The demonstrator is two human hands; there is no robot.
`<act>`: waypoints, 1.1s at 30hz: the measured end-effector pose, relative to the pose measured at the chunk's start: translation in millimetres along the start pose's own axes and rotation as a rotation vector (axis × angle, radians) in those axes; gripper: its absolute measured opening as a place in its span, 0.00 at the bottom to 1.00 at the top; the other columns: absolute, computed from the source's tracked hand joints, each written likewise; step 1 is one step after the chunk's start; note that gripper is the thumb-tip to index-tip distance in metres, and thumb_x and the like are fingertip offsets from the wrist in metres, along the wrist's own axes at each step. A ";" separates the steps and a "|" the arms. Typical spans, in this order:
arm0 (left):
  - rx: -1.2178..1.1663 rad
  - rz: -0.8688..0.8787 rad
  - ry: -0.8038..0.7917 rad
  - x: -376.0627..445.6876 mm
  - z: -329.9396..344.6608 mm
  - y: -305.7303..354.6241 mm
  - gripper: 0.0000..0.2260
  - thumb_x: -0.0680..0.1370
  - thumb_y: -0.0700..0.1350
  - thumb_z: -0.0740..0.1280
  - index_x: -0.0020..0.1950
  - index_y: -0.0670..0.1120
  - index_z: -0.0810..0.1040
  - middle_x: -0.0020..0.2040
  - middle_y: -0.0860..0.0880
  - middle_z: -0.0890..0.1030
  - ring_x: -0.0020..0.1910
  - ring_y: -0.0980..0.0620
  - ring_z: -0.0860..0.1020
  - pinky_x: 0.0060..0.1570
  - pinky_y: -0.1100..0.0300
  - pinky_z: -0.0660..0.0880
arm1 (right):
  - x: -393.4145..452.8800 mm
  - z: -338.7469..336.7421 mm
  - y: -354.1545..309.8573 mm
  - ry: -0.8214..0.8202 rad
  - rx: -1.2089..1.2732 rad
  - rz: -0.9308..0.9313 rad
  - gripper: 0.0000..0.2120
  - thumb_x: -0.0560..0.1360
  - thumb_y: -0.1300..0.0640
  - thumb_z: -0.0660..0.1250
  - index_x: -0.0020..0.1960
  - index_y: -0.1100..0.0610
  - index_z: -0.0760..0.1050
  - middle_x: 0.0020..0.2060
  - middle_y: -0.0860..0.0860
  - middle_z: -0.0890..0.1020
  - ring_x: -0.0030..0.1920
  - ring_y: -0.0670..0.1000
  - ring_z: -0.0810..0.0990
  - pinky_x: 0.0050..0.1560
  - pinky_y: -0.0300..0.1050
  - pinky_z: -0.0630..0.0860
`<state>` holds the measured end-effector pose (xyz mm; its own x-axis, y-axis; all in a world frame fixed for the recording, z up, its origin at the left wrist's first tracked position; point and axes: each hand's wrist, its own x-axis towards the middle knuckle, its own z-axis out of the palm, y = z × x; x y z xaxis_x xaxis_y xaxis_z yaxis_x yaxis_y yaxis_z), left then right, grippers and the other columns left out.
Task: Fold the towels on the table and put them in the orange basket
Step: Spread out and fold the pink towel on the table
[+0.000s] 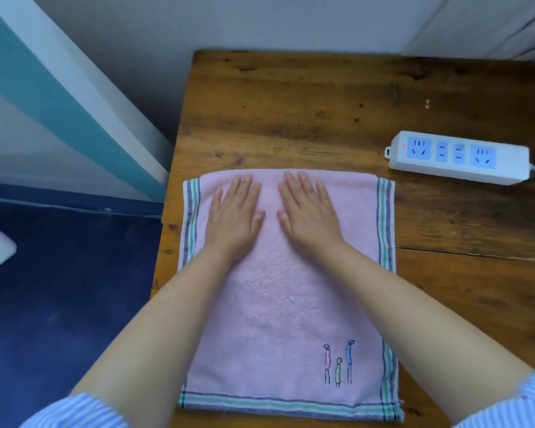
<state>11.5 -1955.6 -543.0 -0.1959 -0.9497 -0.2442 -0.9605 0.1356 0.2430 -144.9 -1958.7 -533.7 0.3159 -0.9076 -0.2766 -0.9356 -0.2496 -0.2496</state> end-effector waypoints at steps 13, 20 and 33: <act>0.100 0.065 -0.087 30.8 -23.2 -81.8 0.25 0.80 0.55 0.46 0.76 0.49 0.50 0.77 0.50 0.49 0.76 0.51 0.45 0.72 0.51 0.40 | -15.4 -31.6 83.1 -0.100 -0.032 0.218 0.26 0.80 0.47 0.45 0.75 0.53 0.44 0.76 0.50 0.45 0.75 0.50 0.41 0.71 0.44 0.38; 0.034 0.127 0.025 34.6 -39.4 -74.9 0.18 0.79 0.49 0.57 0.67 0.43 0.68 0.70 0.45 0.67 0.69 0.45 0.64 0.67 0.51 0.60 | -18.4 -52.2 78.4 0.081 -0.187 0.255 0.24 0.74 0.59 0.61 0.69 0.60 0.63 0.62 0.58 0.74 0.61 0.58 0.71 0.60 0.51 0.69; -0.346 0.052 -0.029 8.7 -86.1 -68.9 0.05 0.72 0.40 0.68 0.40 0.38 0.77 0.35 0.45 0.75 0.38 0.47 0.72 0.35 0.58 0.68 | -57.9 -93.4 52.4 0.230 0.014 0.453 0.05 0.73 0.65 0.63 0.46 0.64 0.77 0.45 0.60 0.78 0.48 0.58 0.74 0.45 0.46 0.70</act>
<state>93.0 -1997.6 -481.1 -0.2534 -0.9348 -0.2488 -0.8261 0.0753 0.5585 -226.9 -1950.8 -444.1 -0.1657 -0.9749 -0.1487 -0.9679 0.1897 -0.1649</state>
